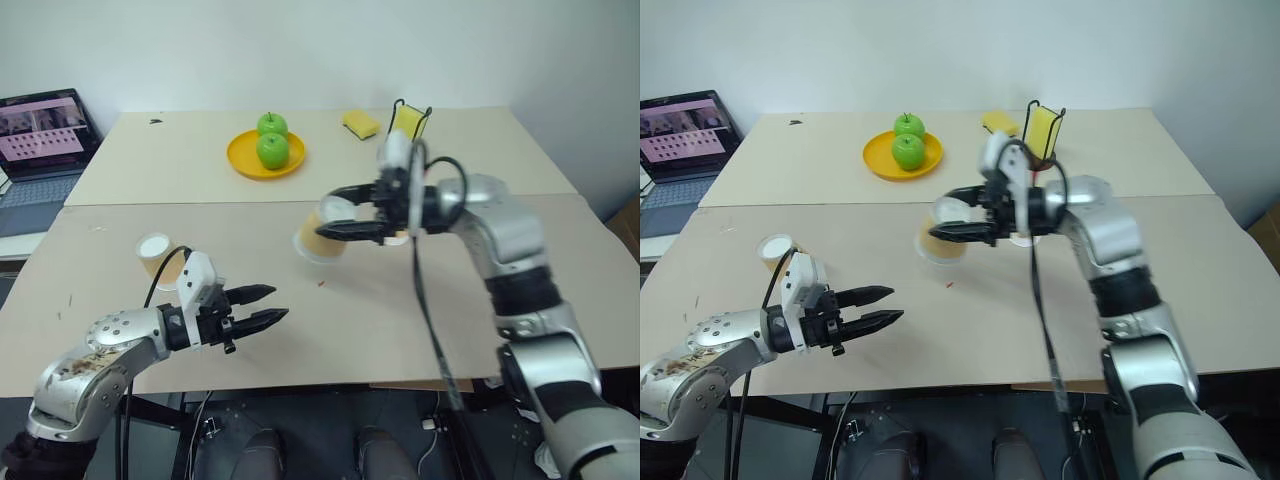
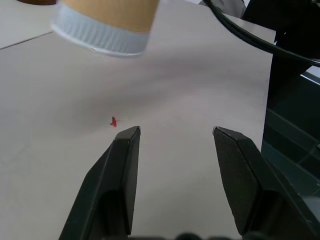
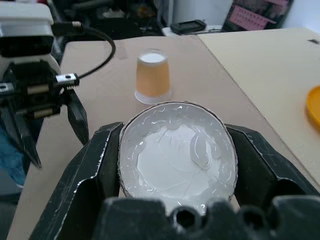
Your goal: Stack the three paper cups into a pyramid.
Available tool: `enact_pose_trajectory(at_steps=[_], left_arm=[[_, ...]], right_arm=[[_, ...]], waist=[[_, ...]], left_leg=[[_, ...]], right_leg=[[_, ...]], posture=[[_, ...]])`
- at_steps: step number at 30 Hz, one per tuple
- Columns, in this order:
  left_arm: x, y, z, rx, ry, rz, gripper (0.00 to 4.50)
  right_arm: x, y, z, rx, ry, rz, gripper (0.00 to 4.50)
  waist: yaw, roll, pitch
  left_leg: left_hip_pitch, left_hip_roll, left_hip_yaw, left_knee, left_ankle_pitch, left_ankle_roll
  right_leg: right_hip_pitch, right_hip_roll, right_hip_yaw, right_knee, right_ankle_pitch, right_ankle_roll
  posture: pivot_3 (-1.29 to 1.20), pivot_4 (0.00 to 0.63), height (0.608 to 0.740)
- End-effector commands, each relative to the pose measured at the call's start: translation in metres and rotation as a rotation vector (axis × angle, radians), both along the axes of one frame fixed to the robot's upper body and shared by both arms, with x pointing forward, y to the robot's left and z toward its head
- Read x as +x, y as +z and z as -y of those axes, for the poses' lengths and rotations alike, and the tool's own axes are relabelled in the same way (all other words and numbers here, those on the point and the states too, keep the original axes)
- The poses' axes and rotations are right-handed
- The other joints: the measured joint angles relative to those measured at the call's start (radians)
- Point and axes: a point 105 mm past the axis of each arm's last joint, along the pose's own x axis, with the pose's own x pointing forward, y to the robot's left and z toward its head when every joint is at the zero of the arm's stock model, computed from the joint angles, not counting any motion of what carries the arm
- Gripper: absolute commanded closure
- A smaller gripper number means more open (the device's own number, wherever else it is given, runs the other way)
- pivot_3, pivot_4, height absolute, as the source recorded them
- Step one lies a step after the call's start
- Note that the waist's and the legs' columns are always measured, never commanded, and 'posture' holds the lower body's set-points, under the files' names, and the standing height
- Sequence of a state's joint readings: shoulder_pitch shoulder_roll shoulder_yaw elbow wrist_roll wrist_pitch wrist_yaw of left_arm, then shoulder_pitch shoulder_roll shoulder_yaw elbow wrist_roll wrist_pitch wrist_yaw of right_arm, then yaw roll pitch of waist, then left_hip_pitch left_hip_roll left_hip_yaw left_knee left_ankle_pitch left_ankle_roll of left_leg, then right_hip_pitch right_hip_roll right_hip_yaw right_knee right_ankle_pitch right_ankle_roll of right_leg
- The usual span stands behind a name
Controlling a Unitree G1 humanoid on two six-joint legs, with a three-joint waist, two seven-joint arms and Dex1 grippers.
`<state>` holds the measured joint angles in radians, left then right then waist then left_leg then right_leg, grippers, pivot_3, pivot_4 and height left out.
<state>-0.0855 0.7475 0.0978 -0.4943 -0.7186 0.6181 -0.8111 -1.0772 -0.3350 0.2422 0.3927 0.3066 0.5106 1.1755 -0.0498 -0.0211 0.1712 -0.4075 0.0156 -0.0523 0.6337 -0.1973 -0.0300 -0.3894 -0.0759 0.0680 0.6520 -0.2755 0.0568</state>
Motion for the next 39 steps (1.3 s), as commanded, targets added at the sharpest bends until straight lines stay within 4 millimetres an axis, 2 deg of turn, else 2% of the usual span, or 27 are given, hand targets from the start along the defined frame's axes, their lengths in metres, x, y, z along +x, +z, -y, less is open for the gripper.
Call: enact_pose_trajectory(at_steps=[1, 5, 8, 19, 26, 28, 29, 31, 35, 39], left_arm=[[-0.002, 0.009, 0.004, -0.006, -0.016, 0.041, 2.02], [-0.005, 0.01, 0.003, -0.006, -0.002, 0.047, 2.02], [-0.008, 0.009, 0.001, 0.004, 0.014, 0.051, 2.02], [-0.017, 0.011, -0.022, 0.071, 0.181, 0.112, 2.02], [-0.02, 0.009, -0.024, 0.075, 0.193, 0.106, 2.02], [-0.02, 0.009, -0.024, 0.074, 0.193, 0.104, 2.02], [-0.02, 0.009, -0.024, 0.074, 0.193, 0.105, 2.02], [-0.019, 0.009, -0.024, 0.073, 0.193, 0.107, 2.02], [-0.018, 0.009, -0.023, 0.073, 0.185, 0.109, 2.02], [-0.017, 0.009, -0.023, 0.073, 0.18, 0.108, 2.02]], right_arm=[[0.01, -0.011, -0.015, -0.053, 0.009, 0.001, 1.77], [0.017, -0.026, -0.036, -0.095, 0.032, -0.029, 1.77], [0.023, -0.03, -0.043, -0.112, 0.031, -0.031, 1.77], [0.027, -0.038, -0.052, -0.127, 0.026, -0.042, 1.77], [0.028, -0.038, -0.055, -0.116, 0.02, -0.053, 1.77], [0.029, -0.037, -0.055, -0.113, 0.016, -0.054, 0.78], [0.029, -0.037, -0.055, -0.11, 0.014, -0.055, 0.74], [0.029, -0.037, -0.055, -0.104, 0.011, -0.058, 0.19], [0.029, -0.035, -0.054, -0.097, 0.012, -0.042, 0.09], [0.029, -0.02, -0.043, -0.063, 0.04, -0.017, 0.09]], waist=[[0.009, 0.0, 0.0], [0.008, 0.0, 0.0], [0.001, -0.001, 0.001], [-0.016, 0.0, 0.001], [-0.019, 0.0, 0.001], [-0.019, 0.0, 0.001], [-0.019, 0.0, 0.001], [-0.019, 0.0, 0.001], [-0.02, 0.0, 0.001], [-0.02, 0.0, 0.001]], left_leg=[[0.0, 0.0, 0.0, 0.0, 0.0, 0.0], [-0.002, -0.001, -0.001, 0.001, 0.0, 0.0], [-0.002, 0.0, 0.0, 0.0, 0.0, -0.001], [-0.003, 0.0, 0.0, -0.001, 0.0, -0.001], [-0.003, 0.0, 0.001, -0.001, 0.0, -0.001], [-0.003, 0.0, 0.001, -0.001, 0.0, -0.001], [-0.003, 0.0, 0.001, -0.001, 0.0, -0.001], [-0.004, 0.0, 0.001, -0.001, 0.0, -0.001], [-0.004, 0.0, 0.002, -0.001, 0.0, -0.001], [-0.004, 0.0, 0.002, -0.001, 0.0, -0.001]], right_leg=[[0.0, 0.0, 0.0, 0.0, 0.0, 0.0], [-0.003, -0.001, -0.001, 0.002, 0.0, 0.0], [-0.005, 0.0, -0.001, 0.005, 0.0, 0.0], [-0.009, 0.0, 0.0, 0.008, 0.0, -0.001], [-0.011, 0.0, 0.0, 0.01, 0.0, -0.001], [-0.011, 0.0, 0.0, 0.011, 0.0, -0.001], [-0.012, 0.0, 0.0, 0.011, 0.0, -0.001], [-0.012, 0.0, 0.0, 0.011, 0.0, -0.001], [-0.013, 0.0, 0.0, 0.011, 0.0, -0.001], [-0.013, 0.0, 0.0, 0.011, 0.0, -0.001]], posture=[[0.0, 0.15, 0.732], [0.0, 0.15, 0.732], [0.0, 0.15, 0.732], [0.0, 0.15, 0.732], [0.0, 0.15, 0.732], [0.0, 0.15, 0.732], [0.0, 0.15, 0.732], [0.0, 0.15, 0.732], [0.0, 0.15, 0.732], [0.0, 0.15, 0.732]])
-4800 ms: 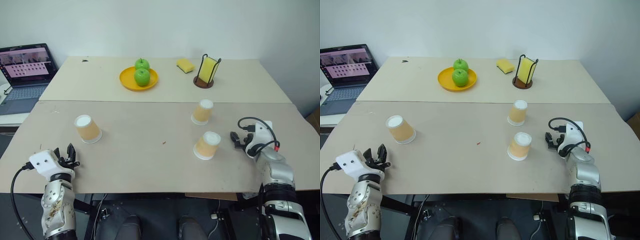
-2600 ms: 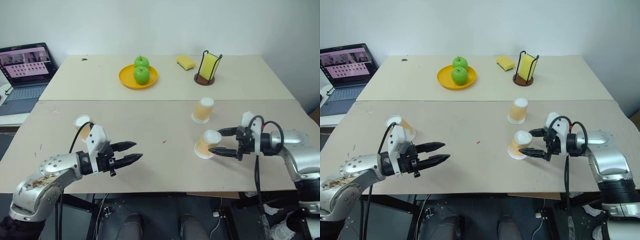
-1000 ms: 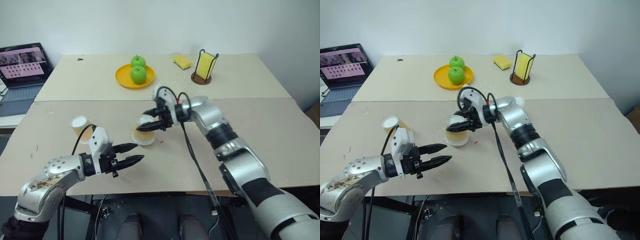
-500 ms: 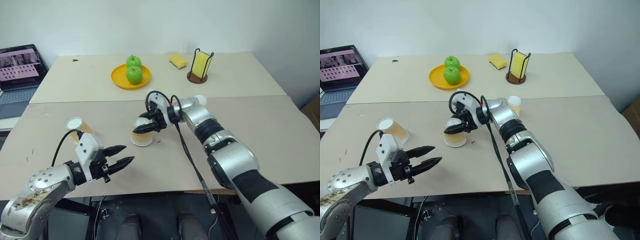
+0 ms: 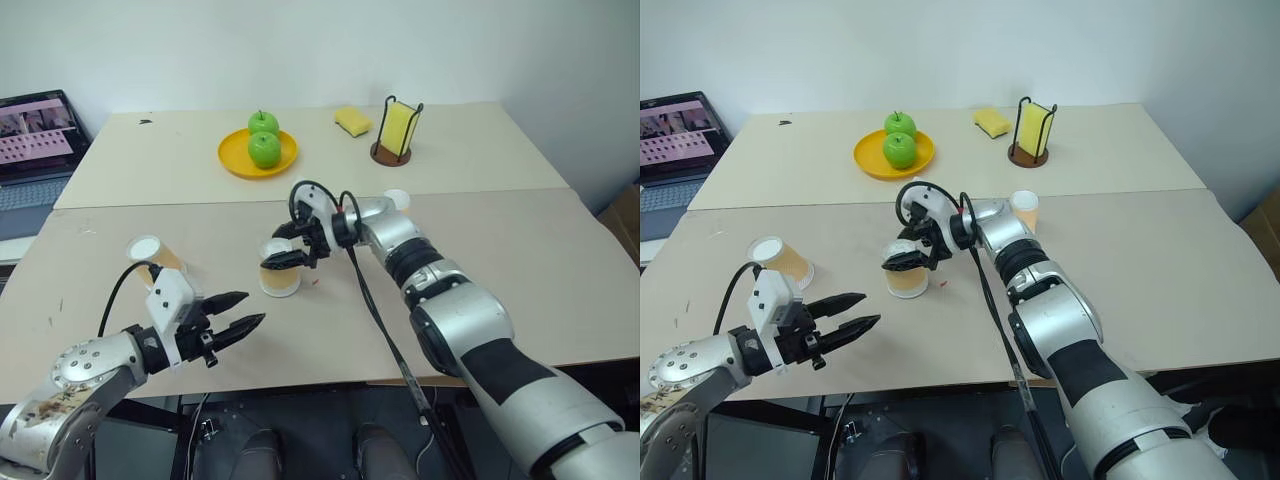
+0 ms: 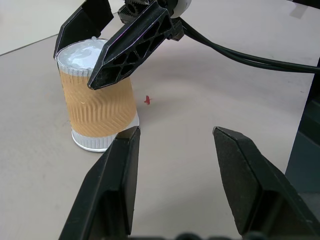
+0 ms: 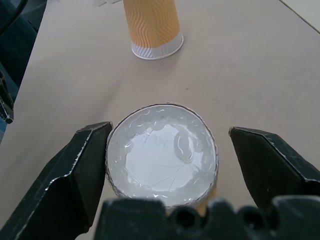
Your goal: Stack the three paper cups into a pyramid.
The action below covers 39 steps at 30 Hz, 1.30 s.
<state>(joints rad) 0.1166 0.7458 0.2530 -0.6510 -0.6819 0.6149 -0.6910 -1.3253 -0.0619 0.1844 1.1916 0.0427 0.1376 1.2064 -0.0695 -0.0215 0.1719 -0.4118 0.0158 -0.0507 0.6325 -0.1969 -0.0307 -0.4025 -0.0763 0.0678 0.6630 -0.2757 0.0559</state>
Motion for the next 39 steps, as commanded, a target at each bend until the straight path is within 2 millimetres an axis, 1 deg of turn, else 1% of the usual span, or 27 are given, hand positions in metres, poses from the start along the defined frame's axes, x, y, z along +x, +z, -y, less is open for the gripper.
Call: enact_pose_trajectory(at_steps=[1, 4, 7, 8, 9, 11, 12, 13, 15, 16, 17, 18, 21, 23, 24, 25, 28, 29, 32, 34, 36, 39], left_arm=[[0.001, 0.008, 0.003, 0.013, -0.022, 0.049, 2.02], [0.001, 0.007, 0.004, 0.011, -0.028, 0.046, 2.02], [0.002, 0.006, 0.005, 0.0, -0.035, 0.041, 2.02], [0.002, 0.006, 0.005, -0.002, -0.036, 0.041, 2.02], [0.003, 0.005, 0.005, -0.002, -0.036, 0.041, 2.02], [0.004, 0.005, 0.006, -0.003, -0.037, 0.043, 2.02], [0.004, 0.005, 0.005, -0.003, -0.037, 0.044, 2.02], [0.005, 0.005, 0.005, -0.004, -0.036, 0.045, 2.02], [0.007, 0.005, 0.003, -0.011, -0.028, 0.041, 2.02], [0.008, 0.005, 0.003, -0.012, -0.027, 0.04, 2.02], [0.008, 0.005, 0.003, -0.012, -0.029, 0.038, 2.02], [0.008, 0.005, 0.003, -0.011, -0.033, 0.037, 2.02], [0.009, 0.006, 0.003, -0.007, -0.04, 0.037, 2.02], [0.009, 0.007, 0.003, -0.009, -0.047, 0.033, 2.02], [0.009, 0.007, 0.003, -0.009, -0.051, 0.031, 2.02], [0.009, 0.007, 0.004, -0.01, -0.054, 0.029, 2.02], [0.009, 0.008, 0.003, -0.01, -0.056, 0.028, 2.02], [0.009, 0.007, 0.003, -0.009, -0.056, 0.027, 2.02], [0.01, 0.008, 0.003, -0.011, -0.052, 0.03, 2.02], [0.011, 0.008, 0.003, -0.013, -0.051, 0.031, 2.02], [0.012, 0.008, 0.003, -0.014, -0.05, 0.032, 2.02], [0.012, 0.009, 0.003, -0.014, -0.044, 0.037, 2.02]], right_arm=[[0.0, 0.037, 0.008, 0.067, 0.046, 0.106, 0.09], [-0.006, 0.047, 0.027, 0.082, 0.062, 0.132, 0.09], [-0.018, 0.062, 0.053, 0.119, 0.013, 0.156, 0.09], [-0.022, 0.065, 0.058, 0.126, -0.004, 0.158, 0.09], [-0.025, 0.071, 0.07, 0.15, -0.05, 0.164, 0.09], [-0.024, 0.079, 0.101, 0.202, -0.206, 0.16, 0.09], [-0.025, 0.08, 0.11, 0.215, -0.259, 0.157, 0.09], [-0.022, 0.077, 0.123, 0.217, -0.338, 0.156, 0.09], [-0.013, 0.055, 0.16, 0.145, -0.569, 0.163, 0.09], [-0.011, 0.044, 0.174, 0.099, -0.654, 0.175, 0.09], [-0.01, 0.036, 0.184, 0.078, -0.724, 0.166, 0.09], [-0.011, 0.03, 0.19, 0.069, -0.768, 0.157, 0.09], [-0.012, 0.005, 0.201, -0.042, -0.875, 0.178, 0.09], [-0.008, -0.005, 0.207, -0.067, -0.947, 0.188, 0.09], [-0.003, -0.006, 0.212, -0.084, -0.998, 0.229, 0.09], [0.003, -0.006, 0.214, -0.07, -1.046, 0.246, 0.09], [0.015, 0.0, 0.211, 0.003, -1.12, 0.268, 0.09], [0.018, 0.0, 0.21, 0.008, -1.132, 0.274, 0.09], [0.028, 0.012, 0.204, 0.084, -1.145, 0.281, 0.09], [0.035, 0.016, 0.205, 0.114, -1.164, 0.282, 0.09], [0.041, 0.019, 0.207, 0.147, -1.181, 0.271, 0.09], [0.049, 0.028, 0.201, 0.228, -1.173, 0.241, 0.09]], waist=[[0.0, 0.0, 0.0], [0.008, 0.0, 0.0], [0.013, 0.0, 0.0], [0.014, 0.0, 0.0], [0.017, 0.0, 0.0], [0.019, 0.0, 0.0], [0.022, 0.0, 0.0], [0.023, 0.0, 0.0], [0.026, -0.001, -0.001], [0.026, -0.001, -0.001], [0.027, -0.002, -0.001], [0.027, -0.002, -0.001], [0.019, -0.001, -0.001], [0.014, -0.001, -0.001], [0.011, -0.001, -0.001], [0.01, -0.001, -0.001], [0.006, -0.002, -0.001], [0.007, -0.002, -0.001], [0.008, -0.001, -0.001], [0.009, -0.001, -0.001], [0.009, -0.001, -0.001], [0.008, -0.001, -0.001]], left_leg=[[0.0, 0.0, 0.0, 0.0, 0.0, 0.0], [-0.002, 0.0, 0.0, 0.0, 0.0, 0.0], [-0.003, 0.0, 0.0, 0.001, 0.0, 0.0], [-0.003, 0.0, 0.0, 0.001, 0.0, 0.0], [-0.004, 0.0, 0.0, 0.001, 0.0, 0.0], [-0.004, 0.0, 0.0, 0.001, 0.0, 0.0], [-0.004, 0.0, 0.0, 0.001, 0.0, 0.0], [-0.004, 0.0, 0.0, 0.001, 0.0, 0.0], [-0.003, 0.0, 0.0, 0.002, 0.0, 0.0], [-0.003, 0.0, 0.0, 0.002, 0.0, 0.0], [-0.003, 0.0, 0.0, 0.002, 0.0, 0.0], [-0.003, -0.001, 0.0, 0.002, 0.0, 0.0], [-0.004, -0.001, 0.002, 0.002, 0.0, 0.0], [-0.003, 0.0, 0.002, 0.002, 0.0, 0.0], [-0.003, 0.0, 0.002, 0.002, 0.0, 0.0], [-0.003, 0.0, 0.002, 0.002, 0.0, 0.0], [-0.003, 0.0, 0.002, 0.002, 0.0, 0.0], [-0.003, 0.0, 0.002, 0.002, 0.0, 0.0], [-0.003, 0.0, 0.002, 0.002, 0.0, 0.0], [-0.003, 0.0, 0.002, 0.002, 0.0, 0.0], [-0.003, 0.0, 0.002, 0.002, 0.0, 0.0], [-0.003, 0.0, 0.002, 0.002, 0.0, 0.0]], right_leg=[[0.0, 0.0, 0.0, 0.0, 0.0, 0.0], [-0.001, 0.0, 0.0, 0.0, 0.0, 0.0], [-0.001, -0.001, -0.001, 0.0, 0.0, 0.0], [-0.001, -0.001, -0.001, 0.0, 0.0, 0.0], [-0.001, -0.001, -0.001, 0.0, 0.0, 0.0], [-0.002, -0.001, 0.0, 0.0, 0.0, 0.0], [-0.002, -0.001, 0.0, 0.0, 0.0, 0.0], [-0.002, -0.001, 0.0, 0.0, 0.0, 0.0], [-0.001, -0.001, 0.0, 0.0, 0.0, 0.0], [-0.001, -0.001, 0.0, -0.001, 0.0, 0.0], [0.0, -0.001, 0.0, -0.001, 0.0, 0.0], [0.0, -0.001, 0.0, -0.001, 0.0, 0.0], [-0.002, -0.001, 0.002, -0.001, 0.0, 0.0], [-0.002, 0.0, 0.002, 0.0, 0.0, 0.0], [-0.002, 0.0, 0.002, 0.0, 0.0, 0.0], [-0.002, 0.0, 0.002, 0.0, 0.0, 0.0], [-0.001, 0.0, 0.002, 0.0, 0.0, 0.0], [-0.001, 0.0, 0.002, 0.0, 0.0, 0.0], [-0.001, 0.0, 0.002, 0.0, 0.0, 0.0], [-0.001, 0.0, 0.002, 0.0, 0.0, 0.0], [-0.001, 0.0, 0.002, 0.0, 0.0, 0.0], [-0.001, 0.0, 0.001, -0.001, 0.0, 0.0]], posture=[[0.0, 0.15, 0.732], [0.0, 0.15, 0.732], [0.0, 0.15, 0.732], [0.0, 0.15, 0.732], [0.0, 0.15, 0.732], [0.0, 0.15, 0.732], [0.0, 0.15, 0.732], [0.0, 0.15, 0.732], [0.0, 0.15, 0.732], [0.0, 0.15, 0.732], [0.0, 0.15, 0.732], [0.0, 0.15, 0.732], [0.0, 0.15, 0.732], [0.0, 0.15, 0.732], [0.0, 0.15, 0.732], [0.0, 0.15, 0.732], [0.0, 0.15, 0.732], [0.0, 0.15, 0.732], [0.0, 0.15, 0.732], [0.0, 0.15, 0.732], [0.0, 0.15, 0.732], [0.0, 0.15, 0.732]])
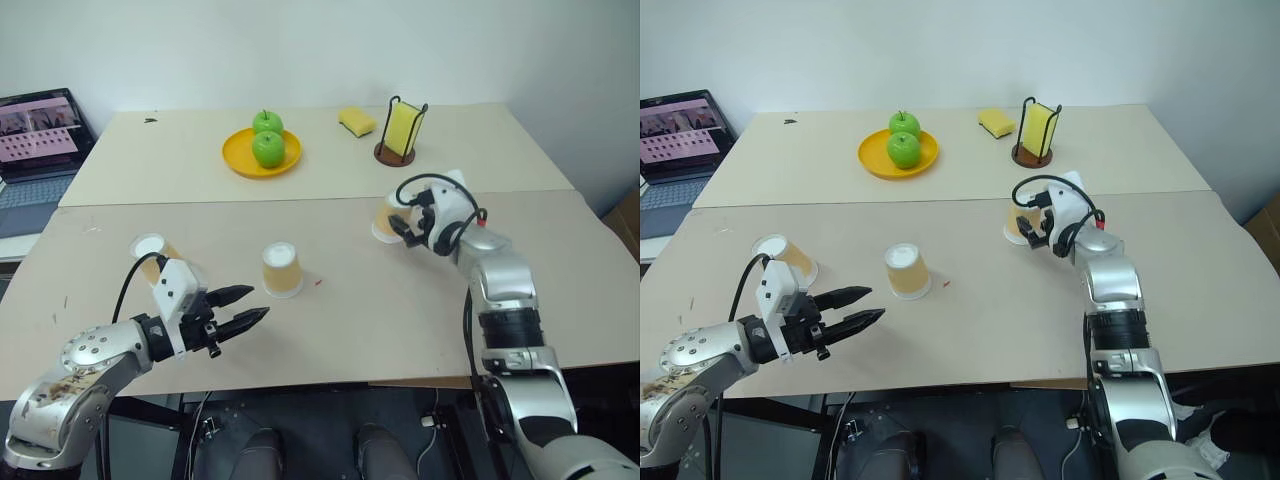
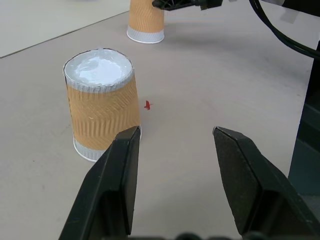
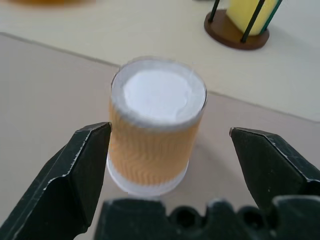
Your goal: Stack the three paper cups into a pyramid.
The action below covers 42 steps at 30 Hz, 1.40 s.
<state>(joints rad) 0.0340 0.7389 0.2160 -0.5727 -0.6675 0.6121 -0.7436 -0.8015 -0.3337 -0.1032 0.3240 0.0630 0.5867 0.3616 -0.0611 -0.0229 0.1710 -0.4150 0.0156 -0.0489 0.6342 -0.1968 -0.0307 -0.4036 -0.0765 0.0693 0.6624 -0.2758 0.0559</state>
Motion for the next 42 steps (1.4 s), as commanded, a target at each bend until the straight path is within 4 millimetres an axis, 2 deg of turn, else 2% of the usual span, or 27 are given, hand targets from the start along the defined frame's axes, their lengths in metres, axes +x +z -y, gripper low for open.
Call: enact_pose_trajectory(at_steps=[1, 12, 21, 25, 27, 29, 32, 34, 37, 40, 42], left_arm=[[0.001, 0.008, 0.0, 0.003, 0.002, 0.044, 2.02], [0.001, 0.008, -0.002, 0.002, 0.023, 0.048, 2.02], [0.001, 0.009, -0.004, 0.005, 0.033, 0.049, 2.02], [0.001, 0.009, -0.005, 0.004, 0.037, 0.051, 2.02], [0.002, 0.01, -0.005, 0.003, 0.039, 0.053, 2.02], [0.002, 0.01, -0.005, 0.002, 0.038, 0.052, 2.02], [0.002, 0.009, -0.004, 0.003, 0.034, 0.048, 2.02], [0.002, 0.007, -0.004, 0.005, 0.03, 0.045, 2.02], [0.002, 0.007, -0.002, 0.003, 0.025, 0.044, 2.02], [0.003, 0.007, -0.001, 0.001, 0.018, 0.043, 2.02], [0.004, 0.007, 0.0, -0.001, 0.011, 0.043, 2.02]], right_arm=[[0.008, 0.026, -0.002, 0.098, 0.011, 0.084, 0.09], [0.03, 0.027, -0.018, 0.186, 0.041, 0.075, 0.09], [0.036, 0.028, -0.017, 0.202, 0.035, 0.081, 0.09], [0.036, 0.031, -0.019, 0.203, 0.047, 0.094, 1.1], [0.036, 0.031, -0.018, 0.202, 0.048, 0.095, 1.77], [0.035, 0.032, -0.019, 0.2, 0.053, 0.097, 1.92], [0.033, 0.038, -0.023, 0.179, 0.087, 0.117, 1.92], [0.025, 0.053, -0.037, 0.176, 0.199, 0.159, 1.92], [-0.013, 0.076, -0.071, 0.145, 0.561, 0.218, 1.92], [-0.043, 0.08, -0.085, 0.11, 0.801, 0.197, 1.92], [-0.063, 0.074, -0.093, 0.065, 0.963, 0.16, 1.92]], waist=[[0.0, 0.0, 0.0], [-0.007, 0.0, 0.0], [-0.007, 0.0, 0.0], [-0.007, 0.0, 0.0], [-0.008, 0.0, 0.0], [-0.008, 0.0, 0.0], [-0.008, 0.0, 0.0], [-0.008, 0.001, 0.0], [-0.009, 0.001, 0.001], [-0.007, 0.001, 0.001], [-0.005, 0.001, 0.001]], left_leg=[[0.0, 0.0, 0.0, 0.0, 0.0, 0.0], [0.0, 0.0, 0.0, 0.0, 0.0, 0.0], [0.0, 0.0, 0.0, 0.0, 0.0, 0.0], [0.0, 0.0, 0.0, 0.0, 0.0, 0.0], [0.0, 0.0, 0.0, 0.0, 0.0, 0.0], [0.0, 0.0, 0.0, 0.0, 0.0, 0.0], [0.0, 0.0, 0.0, 0.0, 0.0, 0.0], [0.0, 0.0, 0.0, 0.0, 0.0, 0.0], [0.0, 0.001, 0.0, -0.001, 0.0, 0.0], [0.0, 0.001, -0.001, -0.001, 0.0, 0.0], [0.0, 0.0, -0.001, 0.0, 0.0, 0.0]], right_leg=[[0.0, 0.0, 0.0, 0.0, 0.0, 0.0], [0.0, 0.0, 0.0, 0.0, 0.0, 0.0], [0.0, 0.0, 0.0, 0.0, 0.0, 0.0], [0.0, 0.0, 0.0, 0.0, 0.0, 0.0], [0.0, 0.0, 0.0, 0.0, 0.0, 0.0], [0.0, 0.0, 0.0, 0.0, 0.0, 0.0], [0.0, 0.0, 0.0, 0.0, 0.0, 0.0], [0.0, 0.0, 0.0, 0.0, 0.0, 0.0], [-0.001, 0.001, 0.0, 0.001, 0.0, 0.0], [0.0, 0.0, -0.001, 0.0, 0.0, 0.0], [0.0, 0.0, -0.001, 0.0, 0.0, 0.0]], posture=[[0.0, 0.15, 0.732], [0.0, 0.15, 0.732], [0.0, 0.15, 0.732], [0.0, 0.15, 0.732], [0.0, 0.15, 0.732], [0.0, 0.15, 0.732], [0.0, 0.15, 0.732], [0.0, 0.15, 0.732], [0.0, 0.15, 0.732], [0.0, 0.15, 0.732], [0.0, 0.15, 0.732]])
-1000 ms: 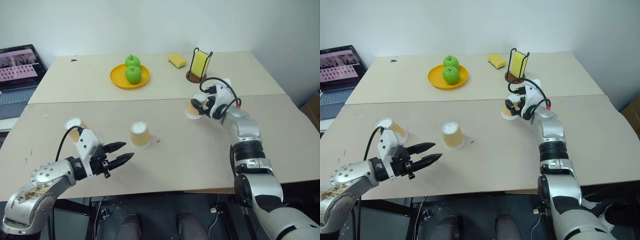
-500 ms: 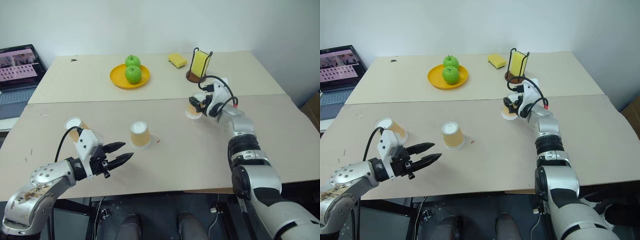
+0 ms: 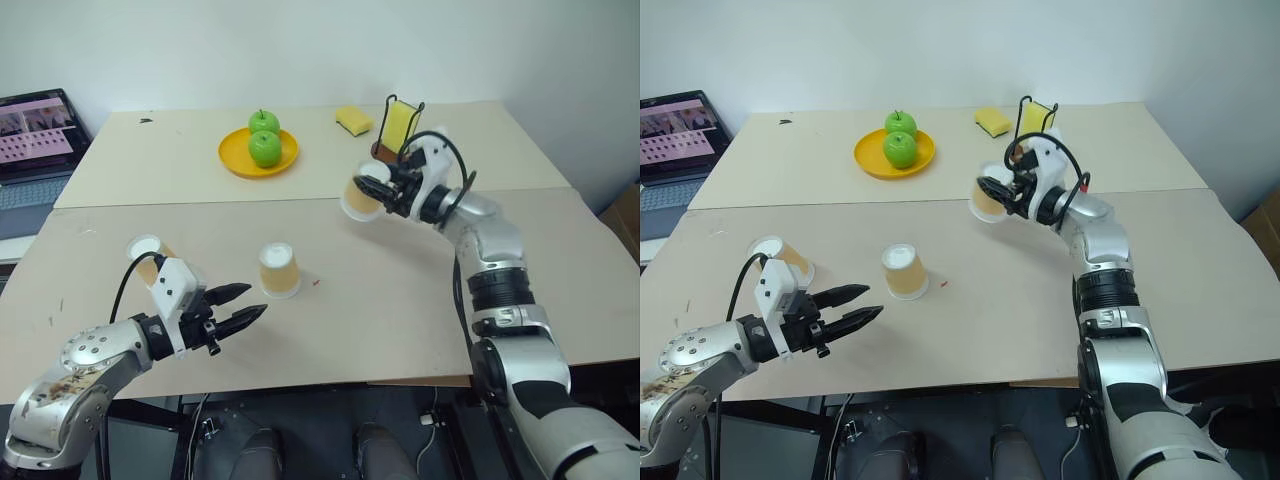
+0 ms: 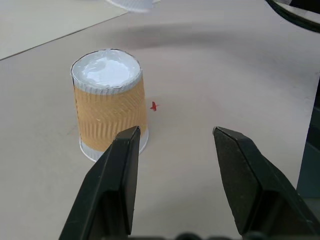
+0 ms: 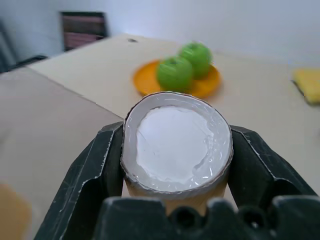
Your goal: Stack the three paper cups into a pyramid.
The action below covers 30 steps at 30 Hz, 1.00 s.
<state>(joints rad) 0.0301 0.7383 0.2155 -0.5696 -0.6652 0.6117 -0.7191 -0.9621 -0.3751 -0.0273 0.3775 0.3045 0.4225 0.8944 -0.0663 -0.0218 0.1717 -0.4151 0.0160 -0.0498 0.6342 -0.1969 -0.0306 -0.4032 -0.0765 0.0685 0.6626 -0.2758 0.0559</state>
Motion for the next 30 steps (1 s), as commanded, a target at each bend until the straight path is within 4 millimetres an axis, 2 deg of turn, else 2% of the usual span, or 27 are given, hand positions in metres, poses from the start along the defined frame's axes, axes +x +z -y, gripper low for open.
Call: enact_pose_trajectory(at_steps=[1, 6, 11, 19, 24, 30], left_arm=[[0.001, 0.007, 0.003, -0.002, -0.017, 0.036, 2.02], [0.002, 0.009, 0.004, -0.006, -0.023, 0.04, 2.02], [0.0, 0.011, 0.002, -0.001, -0.018, 0.042, 2.02], [-0.004, 0.013, 0.0, 0.003, -0.001, 0.043, 2.02], [-0.006, 0.013, -0.002, 0.005, 0.013, 0.042, 2.02], [-0.008, 0.013, -0.001, 0.002, 0.018, 0.042, 2.02]], right_arm=[[-0.039, -0.001, -0.015, -0.085, 0.296, 0.015, 1.92], [-0.048, -0.033, -0.018, -0.177, 0.443, -0.066, 1.92], [-0.035, -0.055, -0.018, -0.25, 0.442, -0.104, 1.92], [-0.028, -0.072, -0.035, -0.302, 0.48, -0.107, 1.92], [-0.031, -0.074, -0.051, -0.299, 0.52, -0.1, 1.92], [-0.027, -0.076, -0.058, -0.301, 0.508, -0.101, 1.92]], waist=[[0.004, 0.0, 0.0], [0.006, 0.0, 0.0], [0.005, 0.0, 0.0], [-0.001, 0.0, 0.0], [-0.001, 0.0, 0.0], [0.0, 0.0, 0.0]], left_leg=[[0.001, 0.0, 0.0, 0.0, 0.0, 0.0], [0.001, 0.0, 0.0, 0.001, 0.0, 0.0], [0.001, 0.0, 0.0, 0.001, 0.0, 0.0], [0.001, 0.0, 0.0, 0.001, 0.0, 0.0], [0.001, 0.0, 0.0, 0.001, 0.0, 0.0], [0.001, 0.0, 0.0, 0.001, 0.0, 0.0]], right_leg=[[0.001, 0.0, 0.0, 0.0, 0.0, 0.0], [0.001, 0.0, 0.0, 0.0, 0.0, 0.0], [0.0, 0.0, 0.0, 0.0, 0.0, 0.0], [0.0, 0.0, 0.0, 0.0, 0.0, 0.0], [0.0, 0.0, 0.0, 0.001, 0.0, 0.0], [0.0, 0.0, 0.0, 0.001, 0.0, 0.0]], posture=[[0.0, 0.15, 0.732], [0.0, 0.15, 0.732], [0.0, 0.15, 0.732], [0.0, 0.15, 0.732], [0.0, 0.15, 0.732], [0.0, 0.15, 0.732]])
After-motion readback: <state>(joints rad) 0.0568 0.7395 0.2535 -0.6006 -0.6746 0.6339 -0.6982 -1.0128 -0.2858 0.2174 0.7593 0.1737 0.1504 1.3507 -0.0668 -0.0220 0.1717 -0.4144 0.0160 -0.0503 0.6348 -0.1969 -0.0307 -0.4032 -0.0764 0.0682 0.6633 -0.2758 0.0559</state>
